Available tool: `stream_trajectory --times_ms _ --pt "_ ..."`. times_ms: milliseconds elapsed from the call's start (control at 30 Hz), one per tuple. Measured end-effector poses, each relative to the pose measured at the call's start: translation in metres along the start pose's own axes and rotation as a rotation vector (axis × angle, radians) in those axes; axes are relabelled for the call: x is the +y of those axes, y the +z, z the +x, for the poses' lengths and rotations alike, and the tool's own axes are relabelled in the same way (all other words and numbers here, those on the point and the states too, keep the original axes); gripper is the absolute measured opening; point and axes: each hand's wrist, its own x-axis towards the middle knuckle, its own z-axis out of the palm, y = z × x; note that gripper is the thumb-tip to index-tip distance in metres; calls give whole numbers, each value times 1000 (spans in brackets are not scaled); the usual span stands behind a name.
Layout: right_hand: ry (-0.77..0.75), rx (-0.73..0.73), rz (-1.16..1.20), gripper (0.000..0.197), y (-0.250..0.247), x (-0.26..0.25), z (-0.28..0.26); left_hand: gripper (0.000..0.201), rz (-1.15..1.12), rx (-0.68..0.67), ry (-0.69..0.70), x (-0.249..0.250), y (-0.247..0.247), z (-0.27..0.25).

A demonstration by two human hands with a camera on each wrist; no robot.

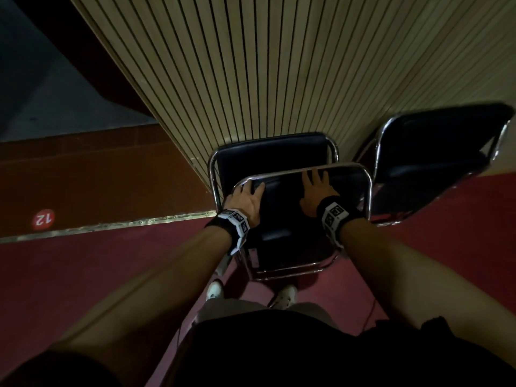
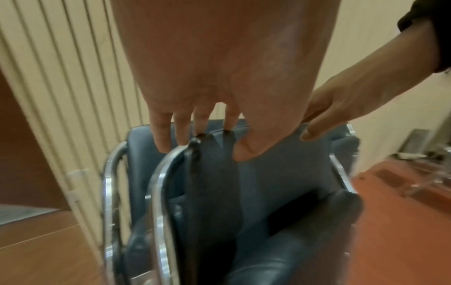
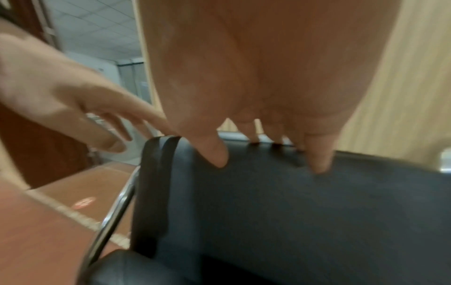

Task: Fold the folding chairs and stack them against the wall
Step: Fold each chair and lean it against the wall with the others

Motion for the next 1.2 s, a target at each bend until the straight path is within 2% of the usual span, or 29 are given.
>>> stream_trajectory --times_ms 133,200,233,300,333,400,433,500,533,667,733,1000,1133,1200 --pt "-21 -42 65 77 1 7 -10 86 29 46 71 7 -1 -5" --pt "93 -21 149 73 11 5 -38 77 94 91 215 14 -1 -6" --pt "73 -13 145 69 12 0 -39 71 111 95 222 14 -1 -7" --pt "203 30 211 52 31 -8 -79 61 171 89 416 23 2 -9" --pt "184 58 181 43 33 -10 -80 56 153 72 413 21 4 -9" --pt "355 48 235 36 63 -22 -128 49 174 -31 547 30 15 -21" --pt "358 30 228 35 64 -23 -130 46 174 -68 529 27 15 -19" --pt "511 16 350 26 97 -41 -187 42 251 -163 653 40 37 -42" --pt "506 36 352 23 95 -42 -192 40 261 -162 657 38 37 -42" --pt "845 33 567 24 185 -61 -342 34 442 -233 983 96 89 -141" --pt "939 8 664 26 232 -76 -394 32 513 -268 1088 116 110 -185" --pt "1171 75 910 29 373 -152 -582 28 723 -319 1346 177 216 -367" --pt "1323 103 1025 36 459 -205 -697 29 837 -373 1480 201 296 -496" --pt "1382 114 1077 39 493 -227 -732 29 867 -380 1555 206 323 -543"
